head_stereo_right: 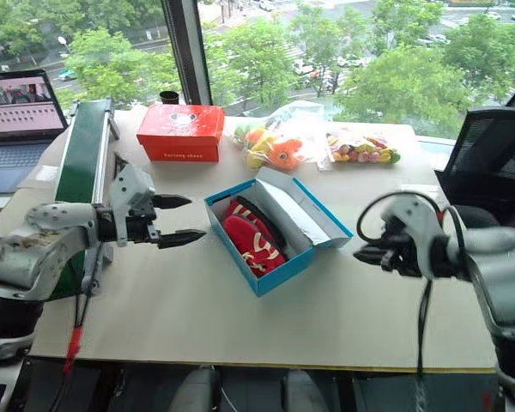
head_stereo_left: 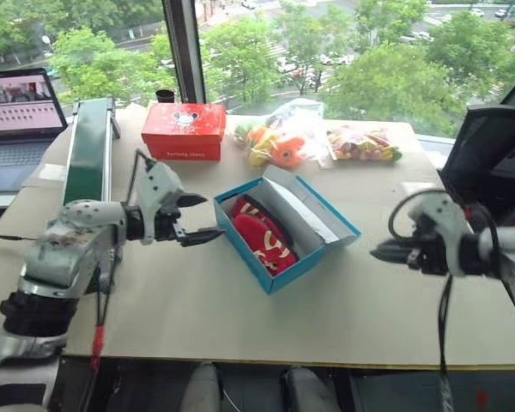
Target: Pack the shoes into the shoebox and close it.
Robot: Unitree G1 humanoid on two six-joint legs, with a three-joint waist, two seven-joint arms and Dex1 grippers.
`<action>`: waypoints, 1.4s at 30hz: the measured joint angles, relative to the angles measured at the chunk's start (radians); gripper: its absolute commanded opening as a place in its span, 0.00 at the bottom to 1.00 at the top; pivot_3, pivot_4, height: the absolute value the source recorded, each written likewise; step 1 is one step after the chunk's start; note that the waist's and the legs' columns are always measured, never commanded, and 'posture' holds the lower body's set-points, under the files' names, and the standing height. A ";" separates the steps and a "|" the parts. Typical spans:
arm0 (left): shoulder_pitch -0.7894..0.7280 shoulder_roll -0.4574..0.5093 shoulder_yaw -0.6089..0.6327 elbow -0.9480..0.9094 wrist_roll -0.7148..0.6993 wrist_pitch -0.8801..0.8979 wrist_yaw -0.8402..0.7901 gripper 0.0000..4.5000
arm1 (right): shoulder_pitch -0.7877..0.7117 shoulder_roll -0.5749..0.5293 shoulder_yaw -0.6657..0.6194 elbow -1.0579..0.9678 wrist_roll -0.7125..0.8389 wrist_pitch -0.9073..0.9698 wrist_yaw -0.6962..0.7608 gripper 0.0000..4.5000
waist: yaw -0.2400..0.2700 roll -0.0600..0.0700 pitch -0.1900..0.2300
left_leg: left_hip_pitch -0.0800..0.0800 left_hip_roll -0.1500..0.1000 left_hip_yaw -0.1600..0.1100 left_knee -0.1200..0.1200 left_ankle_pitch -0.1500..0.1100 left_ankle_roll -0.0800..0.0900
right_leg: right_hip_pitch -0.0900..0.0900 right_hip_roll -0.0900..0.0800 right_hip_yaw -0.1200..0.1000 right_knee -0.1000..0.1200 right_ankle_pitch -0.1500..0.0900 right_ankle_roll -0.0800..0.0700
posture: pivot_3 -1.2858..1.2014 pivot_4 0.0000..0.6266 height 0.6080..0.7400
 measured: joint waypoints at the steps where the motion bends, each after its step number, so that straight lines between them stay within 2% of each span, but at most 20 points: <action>1: -0.008 -0.001 -0.006 -0.001 -0.001 0.001 -0.010 1.00 | 0.000 0.045 -0.015 0.004 0.013 -0.005 -0.020 0.01 | -0.004 0.000 0.000 | 0.000 0.001 0.000 0.001 0.000 0.000 | 0.001 0.001 0.000 0.000 0.000 0.000 | 0.52 0.24 0.99; 3: -0.019 0.002 -0.014 -0.020 -0.009 0.006 -0.039 1.00 | 0.015 0.133 0.013 0.082 0.006 -0.084 -0.082 0.01 | -0.008 -0.001 0.000 | 0.003 0.000 -0.001 0.001 0.000 0.000 | 0.004 0.001 0.000 0.000 -0.002 0.005 | 0.52 0.24 0.99; 6: -0.019 0.022 -0.010 -0.036 -0.010 0.013 -0.057 1.00 | 0.042 0.200 0.068 0.226 -0.026 -0.186 -0.147 0.01 | -0.003 0.001 0.001 | 0.003 0.000 -0.001 0.001 0.000 0.000 | 0.004 0.000 0.000 -0.001 -0.003 0.005 | 0.52 0.24 0.99; 12: -0.003 0.050 0.014 -0.090 -0.023 0.067 -0.051 1.00 | -0.058 0.373 0.079 0.595 -0.068 -0.467 -0.273 0.01 | -0.004 0.001 0.001 | 0.003 0.000 -0.001 0.000 0.000 0.000 | 0.004 0.000 0.000 -0.001 0.000 0.001 | 0.52 0.24 0.99; 23: 0.082 0.102 0.056 -0.110 -0.022 0.072 -0.044 1.00 | -0.301 0.486 0.080 1.115 -0.091 -0.885 -0.327 0.01 | -0.016 0.001 0.001 | 0.007 0.000 -0.001 0.000 0.000 0.000 | 0.009 0.000 -0.001 -0.002 0.000 0.001 | 0.52 0.24 0.99; 26: 0.083 0.103 0.058 -0.110 -0.024 0.072 -0.043 1.00 | -0.350 0.509 0.040 1.216 -0.072 -0.976 -0.352 0.01 | -0.020 0.001 0.001 | 0.007 0.000 -0.001 0.000 0.000 0.000 | 0.009 0.000 -0.001 -0.002 0.000 0.001 | 0.52 0.24 0.99; 30: 0.085 0.104 0.061 -0.110 -0.025 0.072 -0.041 1.00 | -0.377 0.511 -0.018 1.207 -0.005 -1.015 -0.320 0.01 | -0.021 0.001 0.001 | 0.006 0.000 -0.001 -0.003 0.000 0.000 | 0.009 0.000 -0.001 -0.002 0.000 0.001 | 0.52 0.24 0.99; 33: 0.119 0.125 0.072 -0.129 -0.032 0.070 -0.062 1.00 | -0.374 0.533 -0.041 1.095 0.094 -0.964 -0.239 0.01 | -0.029 0.001 0.001 | 0.006 0.000 -0.001 -0.005 0.000 0.000 | 0.007 0.000 -0.001 -0.002 0.000 0.001 | 0.52 0.24 0.99; 37: 0.149 0.132 0.073 -0.162 -0.049 0.070 -0.081 1.00 | -0.330 0.558 -0.034 0.816 0.277 -0.731 -0.185 0.01 | -0.025 0.002 0.001 | 0.006 0.001 -0.001 -0.005 0.000 0.000 | 0.007 0.001 -0.001 -0.001 0.000 0.000 | 0.52 0.24 0.99; 42: 0.149 0.140 0.084 -0.158 -0.046 0.068 -0.079 1.00 | -0.242 0.530 0.018 0.470 0.480 -0.423 -0.172 0.01 | -0.010 0.002 0.001 | 0.006 0.000 -0.001 -0.003 0.000 0.000 | 0.007 0.000 -0.002 -0.001 0.000 0.000 | 0.52 0.24 0.99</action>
